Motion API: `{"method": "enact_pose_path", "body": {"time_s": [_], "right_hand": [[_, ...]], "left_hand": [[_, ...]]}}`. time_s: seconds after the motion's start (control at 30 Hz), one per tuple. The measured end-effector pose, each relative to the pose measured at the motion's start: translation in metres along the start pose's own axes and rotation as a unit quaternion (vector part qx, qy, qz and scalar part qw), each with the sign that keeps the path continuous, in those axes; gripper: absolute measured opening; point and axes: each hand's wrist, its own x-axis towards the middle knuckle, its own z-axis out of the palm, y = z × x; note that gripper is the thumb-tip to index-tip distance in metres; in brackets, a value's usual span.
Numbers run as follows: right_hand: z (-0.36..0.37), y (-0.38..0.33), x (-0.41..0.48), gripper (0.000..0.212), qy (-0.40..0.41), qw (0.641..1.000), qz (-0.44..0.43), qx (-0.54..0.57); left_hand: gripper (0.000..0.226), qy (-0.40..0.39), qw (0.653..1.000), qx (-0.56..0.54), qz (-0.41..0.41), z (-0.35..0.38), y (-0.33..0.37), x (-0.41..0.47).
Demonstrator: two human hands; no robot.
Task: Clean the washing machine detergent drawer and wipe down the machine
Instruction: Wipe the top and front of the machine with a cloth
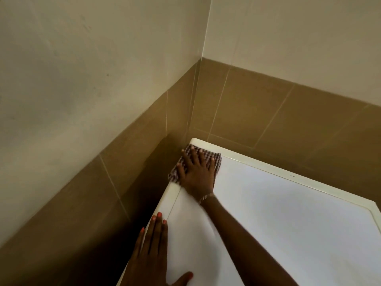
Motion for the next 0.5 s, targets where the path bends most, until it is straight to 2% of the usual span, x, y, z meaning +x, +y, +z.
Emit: {"method": "enact_pose_path", "body": {"time_s": [0.17,0.27,0.4,0.5], "right_hand": [[-0.01,0.051,0.042,0.054,0.015,0.996,0.086,-0.015],[-0.022,0.092,0.023,0.054,0.044,0.983,0.178,-0.025],[-0.04,0.139,-0.012,0.058,0.053,0.946,0.319,-0.022],[-0.049,0.149,-0.017,0.058,0.015,0.94,0.34,-0.012]], "left_hand": [[0.112,-0.022,0.999,0.012,-0.033,-0.009,0.006,-0.009],[0.107,-0.049,0.997,0.017,-0.052,-0.017,0.01,-0.014],[0.107,-0.062,0.996,0.033,-0.055,-0.019,0.01,-0.017],[0.106,-0.055,0.996,0.041,-0.053,-0.019,0.011,-0.017]]}}
